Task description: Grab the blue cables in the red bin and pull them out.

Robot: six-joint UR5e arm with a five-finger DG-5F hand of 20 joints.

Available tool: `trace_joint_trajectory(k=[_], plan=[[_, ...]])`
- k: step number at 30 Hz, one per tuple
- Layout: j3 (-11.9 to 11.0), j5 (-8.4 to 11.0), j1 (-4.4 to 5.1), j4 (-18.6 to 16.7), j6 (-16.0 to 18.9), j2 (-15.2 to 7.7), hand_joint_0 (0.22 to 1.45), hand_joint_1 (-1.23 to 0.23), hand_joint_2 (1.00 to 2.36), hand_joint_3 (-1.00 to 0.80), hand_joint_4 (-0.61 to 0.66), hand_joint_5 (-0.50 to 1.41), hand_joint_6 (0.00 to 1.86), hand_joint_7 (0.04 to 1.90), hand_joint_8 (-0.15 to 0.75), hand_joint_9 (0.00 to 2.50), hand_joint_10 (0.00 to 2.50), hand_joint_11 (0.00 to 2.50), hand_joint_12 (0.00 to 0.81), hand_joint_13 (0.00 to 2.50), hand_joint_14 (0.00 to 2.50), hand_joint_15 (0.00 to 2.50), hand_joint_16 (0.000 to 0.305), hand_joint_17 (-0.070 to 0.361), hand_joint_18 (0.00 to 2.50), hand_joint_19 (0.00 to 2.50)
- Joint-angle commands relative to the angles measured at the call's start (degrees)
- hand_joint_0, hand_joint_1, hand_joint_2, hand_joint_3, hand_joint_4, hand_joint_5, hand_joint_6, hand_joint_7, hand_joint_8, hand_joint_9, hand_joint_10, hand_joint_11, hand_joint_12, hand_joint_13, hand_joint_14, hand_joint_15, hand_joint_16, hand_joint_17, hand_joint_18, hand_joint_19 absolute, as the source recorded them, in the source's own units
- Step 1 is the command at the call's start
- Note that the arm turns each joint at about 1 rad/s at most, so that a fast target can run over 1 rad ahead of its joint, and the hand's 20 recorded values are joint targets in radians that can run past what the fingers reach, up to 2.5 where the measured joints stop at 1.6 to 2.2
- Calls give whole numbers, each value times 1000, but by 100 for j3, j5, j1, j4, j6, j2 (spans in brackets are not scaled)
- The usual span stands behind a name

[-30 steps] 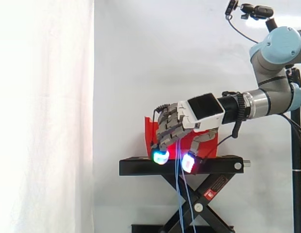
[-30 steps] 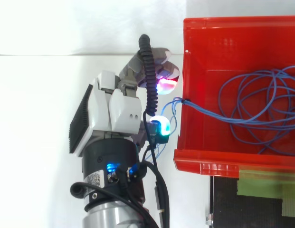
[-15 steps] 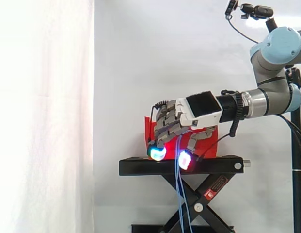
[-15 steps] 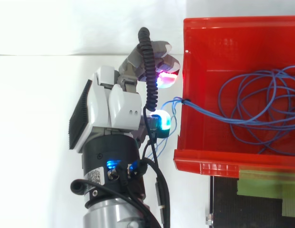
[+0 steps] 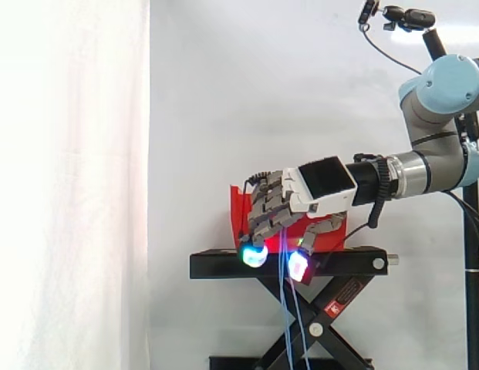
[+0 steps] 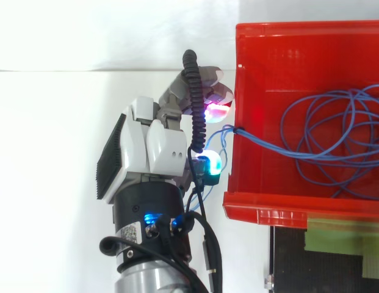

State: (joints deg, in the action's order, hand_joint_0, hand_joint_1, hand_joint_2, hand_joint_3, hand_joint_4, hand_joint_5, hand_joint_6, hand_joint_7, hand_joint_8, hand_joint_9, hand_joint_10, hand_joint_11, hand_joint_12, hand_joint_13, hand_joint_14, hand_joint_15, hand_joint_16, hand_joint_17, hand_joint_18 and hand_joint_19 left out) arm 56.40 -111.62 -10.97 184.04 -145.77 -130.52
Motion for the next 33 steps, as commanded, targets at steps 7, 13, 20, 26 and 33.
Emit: trace_joint_trajectory(k=[7, 13, 20, 26, 33], plan=[[2, -1, -37, -18, 0, 0, 786, -904, 1000, -1000, 162, 718, 7, 675, 276, 734, 21, 992, 395, 760, 24, 861, 50, 113, 553, 700], [2, -1, -46, -18, 0, 0, 785, -904, 1000, -1000, 161, 717, 7, 674, 276, 734, 21, 984, 397, 760, 25, 855, 50, 113, 550, 706], [2, -1, -54, 0, 158, 9, 784, -902, 1000, -1000, 176, 714, 6, 674, 277, 733, 21, 991, 394, 760, 26, 862, 50, 113, 551, 708], [-50, -1, -72, -35, 861, 0, 784, -902, 1000, -1000, 173, 714, 6, 669, 277, 735, 20, 995, 396, 760, 25, 861, 50, 113, 551, 708], [-165, -1, -98, 0, 941, 0, 784, -901, 1000, -1000, 176, 712, 6, 669, 277, 735, 21, 995, 397, 761, 23, 858, 51, 114, 552, 700]])
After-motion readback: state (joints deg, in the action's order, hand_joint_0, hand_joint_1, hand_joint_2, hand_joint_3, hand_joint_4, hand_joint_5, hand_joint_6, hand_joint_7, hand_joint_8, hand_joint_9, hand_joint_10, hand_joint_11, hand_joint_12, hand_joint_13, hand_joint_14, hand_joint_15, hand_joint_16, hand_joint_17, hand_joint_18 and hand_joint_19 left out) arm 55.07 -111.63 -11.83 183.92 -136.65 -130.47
